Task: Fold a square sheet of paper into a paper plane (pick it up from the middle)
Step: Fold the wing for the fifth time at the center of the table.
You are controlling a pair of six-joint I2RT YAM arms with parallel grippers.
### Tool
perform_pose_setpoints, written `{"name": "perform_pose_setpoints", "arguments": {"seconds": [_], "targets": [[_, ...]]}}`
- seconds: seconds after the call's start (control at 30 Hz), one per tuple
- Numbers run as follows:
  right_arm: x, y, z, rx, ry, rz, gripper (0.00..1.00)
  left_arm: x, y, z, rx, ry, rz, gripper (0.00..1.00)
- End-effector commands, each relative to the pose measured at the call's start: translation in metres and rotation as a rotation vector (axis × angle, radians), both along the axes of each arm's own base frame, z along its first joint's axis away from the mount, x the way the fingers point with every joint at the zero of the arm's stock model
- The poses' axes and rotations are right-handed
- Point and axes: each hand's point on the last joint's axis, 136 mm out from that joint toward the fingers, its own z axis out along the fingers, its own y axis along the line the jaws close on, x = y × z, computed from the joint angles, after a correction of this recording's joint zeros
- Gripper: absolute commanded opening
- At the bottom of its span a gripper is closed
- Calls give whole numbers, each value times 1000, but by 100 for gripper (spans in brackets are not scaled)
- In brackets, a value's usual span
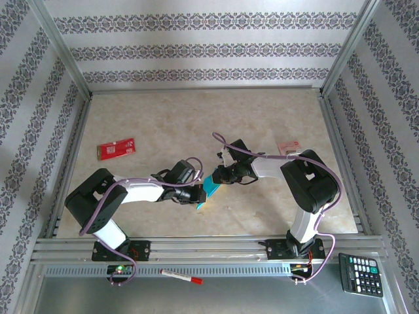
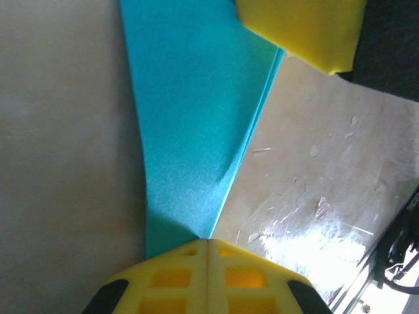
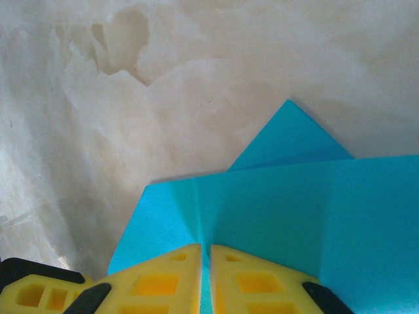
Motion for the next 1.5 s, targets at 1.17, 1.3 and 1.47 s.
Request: {"name": "perform_pose_setpoints", "arguments": {"seconds": [1.17,1.3,1.47], "targets": [[-12,-24,-36,-144,91,-38,14,-75,55,-24,173,205,-71,1],[-13,-24,-36,-144,95,-35,14,-72,57,-15,180,177,-69,1],[-13,-25,-36,-146,91,-34,14,-51,33,22,41,67,-57,3]]}}
